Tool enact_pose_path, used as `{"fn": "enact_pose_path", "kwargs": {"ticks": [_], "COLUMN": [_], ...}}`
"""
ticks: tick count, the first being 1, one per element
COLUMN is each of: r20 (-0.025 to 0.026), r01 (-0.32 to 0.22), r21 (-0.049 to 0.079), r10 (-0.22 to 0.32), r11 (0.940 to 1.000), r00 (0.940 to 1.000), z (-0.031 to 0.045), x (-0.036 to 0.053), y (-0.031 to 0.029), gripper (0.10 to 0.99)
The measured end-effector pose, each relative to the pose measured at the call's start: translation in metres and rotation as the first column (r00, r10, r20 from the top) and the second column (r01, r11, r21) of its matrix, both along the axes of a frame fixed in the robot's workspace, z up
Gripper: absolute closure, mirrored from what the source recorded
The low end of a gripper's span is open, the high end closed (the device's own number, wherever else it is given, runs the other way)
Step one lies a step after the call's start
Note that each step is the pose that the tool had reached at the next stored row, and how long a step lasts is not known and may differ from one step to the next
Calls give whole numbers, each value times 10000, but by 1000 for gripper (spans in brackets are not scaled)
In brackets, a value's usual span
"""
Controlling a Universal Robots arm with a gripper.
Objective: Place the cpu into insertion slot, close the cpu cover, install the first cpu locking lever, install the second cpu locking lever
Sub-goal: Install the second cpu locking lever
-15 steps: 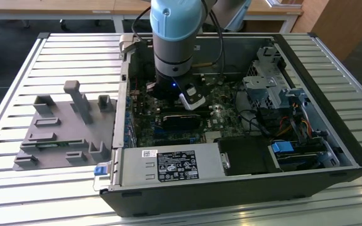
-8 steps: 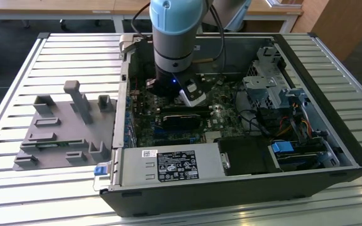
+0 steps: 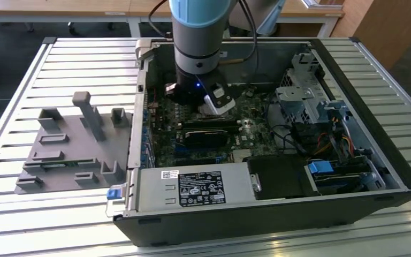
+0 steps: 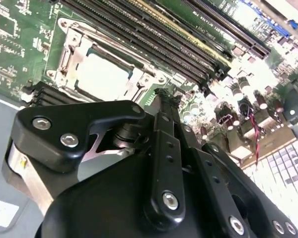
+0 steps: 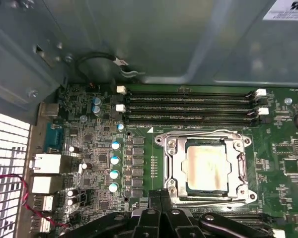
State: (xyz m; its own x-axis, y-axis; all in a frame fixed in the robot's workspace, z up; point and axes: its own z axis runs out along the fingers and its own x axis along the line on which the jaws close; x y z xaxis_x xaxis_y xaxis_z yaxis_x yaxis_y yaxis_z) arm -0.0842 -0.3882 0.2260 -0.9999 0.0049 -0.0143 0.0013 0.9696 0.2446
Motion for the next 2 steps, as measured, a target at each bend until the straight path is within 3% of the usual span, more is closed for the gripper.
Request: {"fn": "enact_pose_path", "kwargs": {"ticks": [2], "r20": [0], "r01": [-1], "r21": [2], "r10": [1], "r11": [10000], "r00": [10000], "z": [16], "x": [0], "y": [0], "gripper": [969]}}
